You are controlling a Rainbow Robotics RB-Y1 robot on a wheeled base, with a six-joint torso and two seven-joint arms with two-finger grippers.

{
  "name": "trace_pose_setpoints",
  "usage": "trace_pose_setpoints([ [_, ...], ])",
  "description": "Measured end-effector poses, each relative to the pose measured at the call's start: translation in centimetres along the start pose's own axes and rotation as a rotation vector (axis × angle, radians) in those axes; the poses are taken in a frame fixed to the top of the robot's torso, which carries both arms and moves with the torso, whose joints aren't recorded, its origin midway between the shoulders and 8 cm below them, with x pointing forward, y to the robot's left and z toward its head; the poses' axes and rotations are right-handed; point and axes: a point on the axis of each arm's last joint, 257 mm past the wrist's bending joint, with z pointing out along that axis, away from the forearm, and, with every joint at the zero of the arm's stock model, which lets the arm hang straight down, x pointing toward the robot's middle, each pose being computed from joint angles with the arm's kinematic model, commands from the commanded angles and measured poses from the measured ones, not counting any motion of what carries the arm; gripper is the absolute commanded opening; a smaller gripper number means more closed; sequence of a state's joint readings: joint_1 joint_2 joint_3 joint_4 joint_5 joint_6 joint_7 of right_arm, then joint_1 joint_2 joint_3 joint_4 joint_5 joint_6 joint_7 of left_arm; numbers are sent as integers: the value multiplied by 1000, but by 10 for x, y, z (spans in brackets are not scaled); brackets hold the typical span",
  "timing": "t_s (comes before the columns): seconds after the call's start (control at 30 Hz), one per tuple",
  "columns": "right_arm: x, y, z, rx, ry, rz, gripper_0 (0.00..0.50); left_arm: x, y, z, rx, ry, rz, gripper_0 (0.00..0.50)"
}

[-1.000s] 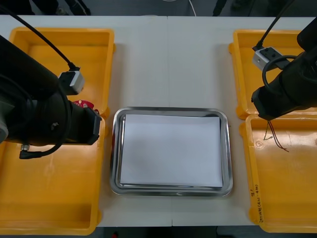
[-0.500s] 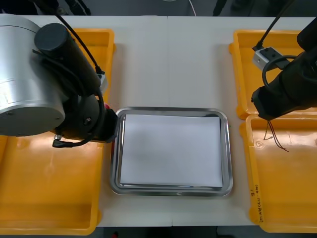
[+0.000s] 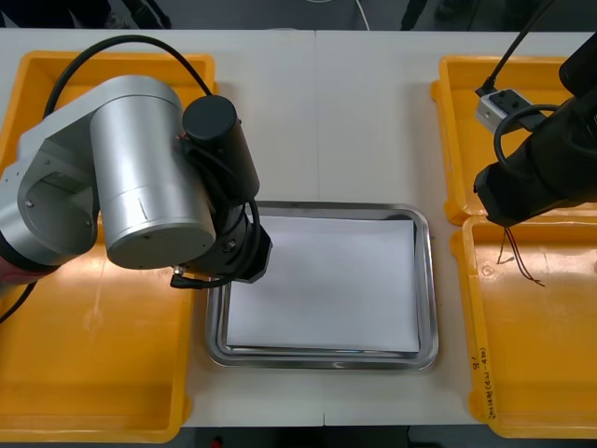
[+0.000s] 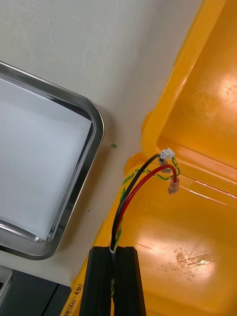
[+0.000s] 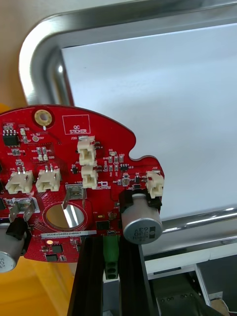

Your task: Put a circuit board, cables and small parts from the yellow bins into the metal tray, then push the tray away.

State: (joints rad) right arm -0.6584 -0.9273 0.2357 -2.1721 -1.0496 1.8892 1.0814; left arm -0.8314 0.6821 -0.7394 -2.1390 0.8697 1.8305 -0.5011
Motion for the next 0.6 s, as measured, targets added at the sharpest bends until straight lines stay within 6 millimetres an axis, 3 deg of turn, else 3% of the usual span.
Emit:
trace_pose_setpoints([
  [0.6, 1, 0, 0, 1, 2, 0, 0, 31, -27, 41, 5, 49, 85, 0],
])
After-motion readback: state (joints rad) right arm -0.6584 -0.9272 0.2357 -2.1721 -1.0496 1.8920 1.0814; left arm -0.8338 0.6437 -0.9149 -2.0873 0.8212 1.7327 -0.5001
